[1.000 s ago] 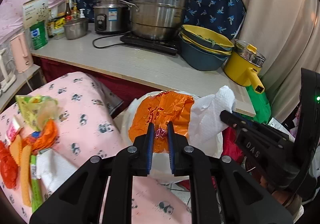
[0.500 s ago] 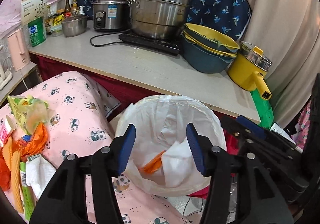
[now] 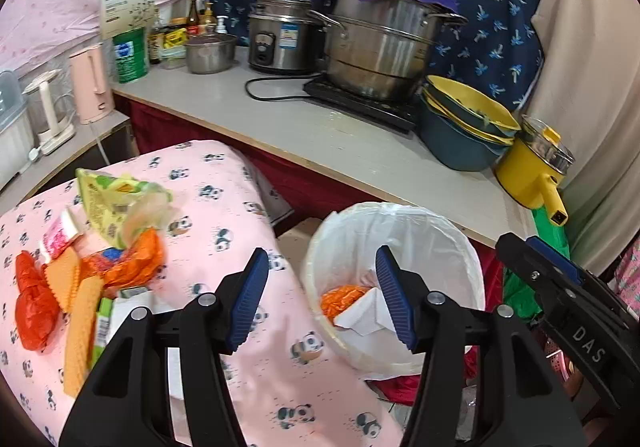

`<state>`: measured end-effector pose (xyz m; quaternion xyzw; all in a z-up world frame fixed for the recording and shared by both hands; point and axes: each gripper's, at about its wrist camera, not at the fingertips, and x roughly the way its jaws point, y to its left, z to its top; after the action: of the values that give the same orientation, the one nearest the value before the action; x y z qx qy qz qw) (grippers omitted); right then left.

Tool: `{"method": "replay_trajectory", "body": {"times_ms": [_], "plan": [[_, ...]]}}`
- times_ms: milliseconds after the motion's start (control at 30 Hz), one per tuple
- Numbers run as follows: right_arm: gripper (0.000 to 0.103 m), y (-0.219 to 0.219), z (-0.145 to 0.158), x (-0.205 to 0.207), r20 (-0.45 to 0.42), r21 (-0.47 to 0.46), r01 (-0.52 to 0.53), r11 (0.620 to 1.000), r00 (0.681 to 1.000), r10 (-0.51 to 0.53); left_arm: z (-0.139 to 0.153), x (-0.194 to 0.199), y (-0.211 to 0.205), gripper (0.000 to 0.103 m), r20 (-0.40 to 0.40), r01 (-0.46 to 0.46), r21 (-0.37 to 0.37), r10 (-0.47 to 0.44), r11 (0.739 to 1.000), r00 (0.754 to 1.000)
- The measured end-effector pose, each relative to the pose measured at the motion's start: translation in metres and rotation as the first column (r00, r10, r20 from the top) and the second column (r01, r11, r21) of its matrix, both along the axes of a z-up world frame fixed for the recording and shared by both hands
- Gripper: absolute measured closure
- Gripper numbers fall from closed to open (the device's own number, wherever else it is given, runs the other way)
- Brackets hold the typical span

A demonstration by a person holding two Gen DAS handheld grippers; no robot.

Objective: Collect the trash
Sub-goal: 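Move both open grippers back from the bin to the trash pile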

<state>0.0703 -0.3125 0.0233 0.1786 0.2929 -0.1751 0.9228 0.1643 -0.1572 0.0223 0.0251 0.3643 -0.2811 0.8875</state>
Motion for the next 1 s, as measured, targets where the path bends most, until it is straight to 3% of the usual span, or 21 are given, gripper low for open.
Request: {"method": "replay_trajectory", "body": {"times_ms": [467,800,833,900,1000], "plan": [[0.059,0.078,0.021,0.015,0.022,-0.022,-0.147,0.989,0.989,0.147,0.005,0.006,0.090,0.050,-0.007,-0.173,0.026,0.174,0.985,0.985],[0.059,0.128,0.012,0.036,-0.009,-0.004,-0.251,0.968,0.968,0.251,-0.007,0.015,0.153,0.050,-0.036,-0.285,0.072,0.288,0.956,0.957],[0.059,0.134,0.010,0.039,-0.014,-0.001,-0.262,0.965,0.965,0.262,-0.010,0.015,0.158,0.049,-0.038,-0.296,0.079,0.299,0.952,0.953],[0.059,0.145,0.006,0.043,-0.025,0.003,-0.284,0.959,0.959,0.284,-0.014,0.015,0.169,0.037,-0.040,-0.314,0.090,0.319,0.945,0.947],[0.059,0.160,0.001,0.051,-0.043,0.004,-0.312,0.950,0.949,0.311,-0.021,0.015,0.184,0.036,-0.051,-0.332,0.095,0.337,0.939,0.940]]}}
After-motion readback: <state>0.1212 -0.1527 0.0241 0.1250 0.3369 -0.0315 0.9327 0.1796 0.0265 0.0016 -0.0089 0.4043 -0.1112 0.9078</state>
